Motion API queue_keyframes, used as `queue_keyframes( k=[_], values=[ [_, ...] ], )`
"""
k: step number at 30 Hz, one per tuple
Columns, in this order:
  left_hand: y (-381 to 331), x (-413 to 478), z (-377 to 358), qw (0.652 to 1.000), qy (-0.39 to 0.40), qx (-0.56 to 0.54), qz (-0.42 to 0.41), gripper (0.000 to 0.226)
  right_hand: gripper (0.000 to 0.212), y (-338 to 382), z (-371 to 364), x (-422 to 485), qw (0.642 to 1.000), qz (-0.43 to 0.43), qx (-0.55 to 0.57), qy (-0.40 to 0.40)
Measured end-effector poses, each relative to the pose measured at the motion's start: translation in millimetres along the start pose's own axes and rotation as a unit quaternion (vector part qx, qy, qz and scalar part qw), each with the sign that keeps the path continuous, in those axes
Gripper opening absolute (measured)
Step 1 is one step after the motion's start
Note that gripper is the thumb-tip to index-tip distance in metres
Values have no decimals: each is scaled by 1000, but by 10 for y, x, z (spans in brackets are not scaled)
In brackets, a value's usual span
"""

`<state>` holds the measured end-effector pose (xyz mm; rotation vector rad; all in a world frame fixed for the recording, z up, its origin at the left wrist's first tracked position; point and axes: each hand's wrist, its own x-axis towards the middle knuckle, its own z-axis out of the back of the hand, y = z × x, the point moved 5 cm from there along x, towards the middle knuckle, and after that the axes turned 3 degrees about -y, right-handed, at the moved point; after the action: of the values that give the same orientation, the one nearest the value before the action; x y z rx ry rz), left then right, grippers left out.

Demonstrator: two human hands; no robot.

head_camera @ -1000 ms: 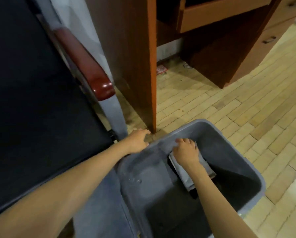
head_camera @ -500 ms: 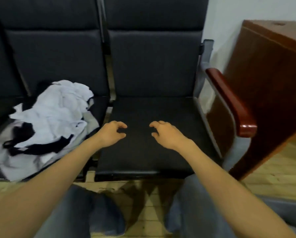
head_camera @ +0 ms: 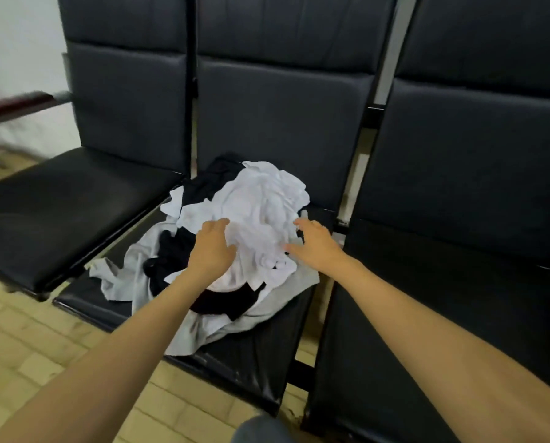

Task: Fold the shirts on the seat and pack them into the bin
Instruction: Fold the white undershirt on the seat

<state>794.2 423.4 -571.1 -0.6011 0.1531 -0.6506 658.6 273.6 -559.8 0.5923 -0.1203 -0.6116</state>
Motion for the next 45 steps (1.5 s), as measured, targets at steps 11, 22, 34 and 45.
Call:
queue_keyframes(
  k=[11,22,34,45],
  values=[
    [-24,551,-65,985,-116,92,-85,25,15,116,-390,412,983,-19,177,-50],
    [-1272,-516,-109,964,55,-228,-124,19,10,-441,990,-828,954,-52,263,-133],
    [-2888,-1920,-1543,896,316,-268,-158,49,22,-2245,1721,-2498,915,-299,171,-209],
    [-2018,-1990,-2286,936,320,26,-145,67,36,-3222,1062,-2963,908,-374,7,-188]
  ],
)
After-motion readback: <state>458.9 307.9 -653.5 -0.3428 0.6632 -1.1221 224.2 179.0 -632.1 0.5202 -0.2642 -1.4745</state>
